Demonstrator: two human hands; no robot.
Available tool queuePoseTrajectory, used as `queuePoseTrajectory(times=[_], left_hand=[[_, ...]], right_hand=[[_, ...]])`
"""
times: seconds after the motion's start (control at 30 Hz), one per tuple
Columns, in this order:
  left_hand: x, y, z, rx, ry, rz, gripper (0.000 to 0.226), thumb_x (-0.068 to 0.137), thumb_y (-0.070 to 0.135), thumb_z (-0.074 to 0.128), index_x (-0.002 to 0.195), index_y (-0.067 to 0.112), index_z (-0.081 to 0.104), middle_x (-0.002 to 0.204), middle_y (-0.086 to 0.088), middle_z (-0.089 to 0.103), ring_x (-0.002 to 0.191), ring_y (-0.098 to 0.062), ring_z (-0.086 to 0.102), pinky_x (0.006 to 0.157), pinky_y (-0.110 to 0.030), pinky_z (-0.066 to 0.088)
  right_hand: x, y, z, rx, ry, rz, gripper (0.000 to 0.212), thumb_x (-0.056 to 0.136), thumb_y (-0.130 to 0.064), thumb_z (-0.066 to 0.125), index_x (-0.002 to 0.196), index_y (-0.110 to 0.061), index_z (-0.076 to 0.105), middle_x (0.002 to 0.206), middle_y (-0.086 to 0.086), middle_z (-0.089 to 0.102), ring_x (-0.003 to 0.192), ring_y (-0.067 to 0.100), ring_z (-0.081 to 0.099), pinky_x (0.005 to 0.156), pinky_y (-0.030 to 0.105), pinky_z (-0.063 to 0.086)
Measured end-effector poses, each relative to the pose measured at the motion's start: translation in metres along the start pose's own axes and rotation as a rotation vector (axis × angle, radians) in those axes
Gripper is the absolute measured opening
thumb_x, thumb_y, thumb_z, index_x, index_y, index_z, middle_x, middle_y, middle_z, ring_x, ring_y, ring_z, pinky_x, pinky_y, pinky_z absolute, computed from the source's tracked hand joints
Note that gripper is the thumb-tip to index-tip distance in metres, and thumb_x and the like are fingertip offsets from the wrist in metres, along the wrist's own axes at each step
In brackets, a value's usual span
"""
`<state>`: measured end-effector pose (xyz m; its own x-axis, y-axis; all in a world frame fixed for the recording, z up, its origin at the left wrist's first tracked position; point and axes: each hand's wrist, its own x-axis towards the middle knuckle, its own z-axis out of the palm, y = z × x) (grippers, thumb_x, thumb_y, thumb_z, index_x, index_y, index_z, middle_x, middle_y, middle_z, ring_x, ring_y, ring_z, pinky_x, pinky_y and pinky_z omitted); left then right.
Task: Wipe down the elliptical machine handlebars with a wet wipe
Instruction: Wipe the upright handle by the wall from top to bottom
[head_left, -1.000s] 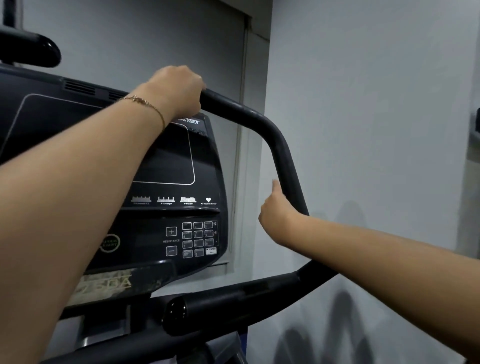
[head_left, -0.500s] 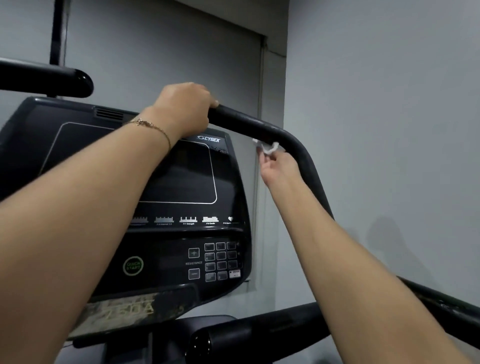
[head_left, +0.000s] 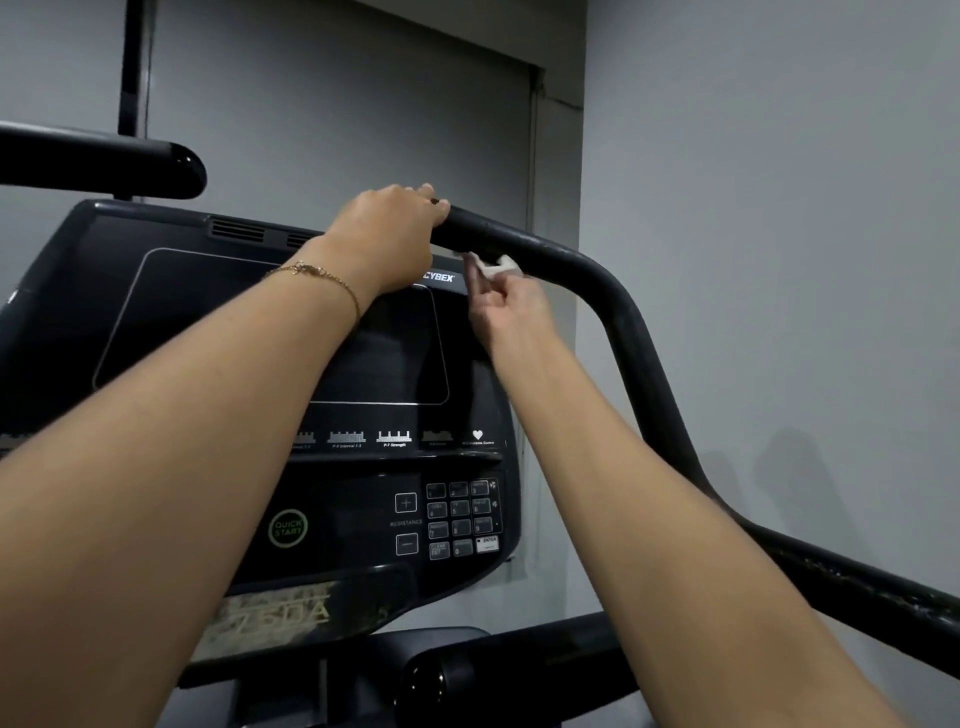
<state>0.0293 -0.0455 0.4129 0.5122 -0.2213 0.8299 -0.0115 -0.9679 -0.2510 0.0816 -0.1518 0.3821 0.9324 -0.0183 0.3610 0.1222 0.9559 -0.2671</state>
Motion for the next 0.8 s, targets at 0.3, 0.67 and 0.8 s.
queuePoseTrajectory(times=[0.3,0.67,0.8], left_hand=[[-0.001,-0.004,0.001,0.004,-0.002,0.029,0.058,0.090,0.002,0.040,0.146,0.012,0.030,0.151,-0.009,0.031,0.132,-0.031,0.038,0.107,-0.043,0.035],[0.009,-0.012,-0.002,0.066,-0.017,0.025,0.051,0.089,0.003,0.036,0.137,0.017,0.044,0.136,-0.013,0.049,0.112,-0.038,0.052,0.096,-0.046,0.046],[0.010,-0.011,-0.002,0.028,-0.010,0.013,0.050,0.087,0.003,0.037,0.134,0.018,0.049,0.133,-0.014,0.053,0.109,-0.039,0.054,0.094,-0.045,0.047]], right_hand=[[0.008,0.024,0.016,-0.044,-0.073,0.063,0.036,0.094,0.011,0.024,0.067,-0.005,0.042,0.049,0.016,0.057,0.106,0.036,0.057,0.112,0.034,0.030],[-0.022,-0.052,-0.022,-1.319,-0.031,-0.970,0.032,0.099,-0.008,0.032,0.089,-0.012,0.062,0.078,-0.008,0.057,0.072,0.002,0.053,0.073,0.022,0.045],[0.004,-0.042,-0.020,-2.227,-0.068,-1.019,0.037,0.098,-0.005,0.032,0.133,-0.004,0.043,0.140,0.016,0.044,0.130,0.030,0.041,0.110,0.037,0.031]])
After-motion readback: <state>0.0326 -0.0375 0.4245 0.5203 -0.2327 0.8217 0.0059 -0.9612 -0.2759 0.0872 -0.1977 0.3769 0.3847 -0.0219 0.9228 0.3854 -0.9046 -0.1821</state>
